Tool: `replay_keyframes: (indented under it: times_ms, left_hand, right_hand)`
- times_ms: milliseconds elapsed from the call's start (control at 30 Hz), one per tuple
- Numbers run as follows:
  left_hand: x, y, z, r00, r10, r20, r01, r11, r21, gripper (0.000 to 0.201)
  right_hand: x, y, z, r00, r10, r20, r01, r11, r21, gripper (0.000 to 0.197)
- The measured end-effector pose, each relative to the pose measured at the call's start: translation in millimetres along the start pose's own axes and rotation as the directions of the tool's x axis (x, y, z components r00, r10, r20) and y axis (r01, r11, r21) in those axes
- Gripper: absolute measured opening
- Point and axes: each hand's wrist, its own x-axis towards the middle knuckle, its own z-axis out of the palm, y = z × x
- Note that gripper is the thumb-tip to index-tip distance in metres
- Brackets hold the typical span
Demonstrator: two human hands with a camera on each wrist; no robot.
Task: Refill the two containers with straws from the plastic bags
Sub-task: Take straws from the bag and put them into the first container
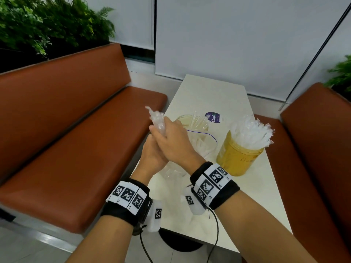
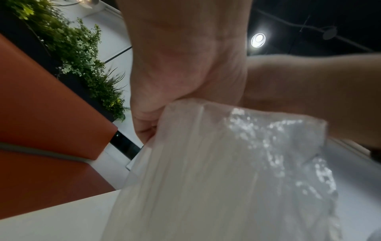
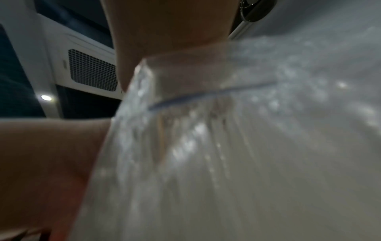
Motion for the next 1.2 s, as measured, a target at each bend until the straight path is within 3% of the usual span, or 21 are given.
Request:
replay_keyframes:
  times_ms: [100,133,233,333,433,500,600,800,933,1000,1067,1133,1200]
  left_hand:
    - [0.1,-18.7,-2.9,0.997,-0.061,0.044,0.059,0.997,0.053,0.051]
    - [0.7,-21.7,-5.3,0.995,-0.095,0.041,0.092,0.994,0.053,0.054]
    - [-2.4,-24.8,-14.2,0.989,-0.137,0.050,0.136,0.991,0.019,0.045]
    - [-7.4,-30.7,-23.9,0.984,-0.177,0.012,0.178,0.984,-0.012,0.043]
    - [-9.7,-38.3,-32.5,0.985,-0.175,-0.006,0.175,0.984,0.023,0.041]
    - [-9.6,-42.8,-37.1,0.984,-0.176,-0.014,0.176,0.984,0.002,0.039]
    - [-9.3,-45.7,-43.0,0.986,-0.164,-0.038,0.163,0.986,-0.016,0.037]
    - [-7.4,-47.8,-46.2,0.983,-0.181,-0.045,0.181,0.983,0.002,0.034]
    - [-7.2,-45.9,-47.4,0.984,-0.171,-0.058,0.171,0.985,-0.008,0.032]
    - [-7.5,-45.2,-48.3,0.983,-0.170,-0.066,0.170,0.985,-0.013,0.031]
    - [-8.0,-44.4,-48.6,0.982,-0.175,-0.071,0.175,0.985,-0.015,0.031]
    - [-9.0,-42.4,-47.8,0.982,-0.172,-0.074,0.171,0.985,-0.017,0.030]
    - [-9.1,-39.6,-46.8,0.984,-0.168,-0.065,0.166,0.986,-0.029,0.029]
  right_hand:
    - [15.6,-15.2,-13.7,1.000,0.007,-0.009,-0.005,0.975,0.220,0.029]
    - [23.2,-21.9,-23.3,1.000,0.001,-0.027,0.006,0.959,0.283,0.028]
    - [48.7,-42.8,-61.4,0.989,-0.034,-0.140,0.085,0.923,0.375,0.040]
    - [74.2,-53.5,-107.8,0.962,-0.025,-0.271,0.158,0.861,0.483,0.039]
    - [94.4,-46.2,-149.8,0.924,-0.021,-0.383,0.240,0.809,0.536,0.032]
    - [107.7,-27.6,-161.0,0.905,0.008,-0.426,0.249,0.801,0.544,0.038]
    - [129.7,17.9,-144.7,0.908,0.088,-0.410,0.163,0.828,0.537,0.041]
    - [129.4,107.2,-52.5,0.933,0.277,-0.228,-0.151,0.880,0.450,0.046]
    - [117.6,148.0,-9.5,0.908,0.397,-0.136,-0.326,0.872,0.366,0.035]
    - [114.1,157.3,-3.3,0.875,0.465,-0.133,-0.410,0.859,0.307,0.042]
    - [112.4,157.6,-7.7,0.885,0.427,-0.185,-0.331,0.857,0.395,0.062]
    - [112.7,151.6,-20.1,0.897,0.335,-0.290,-0.151,0.847,0.510,0.079]
    - [115.1,143.6,-28.9,0.896,0.215,-0.389,-0.047,0.916,0.398,0.070]
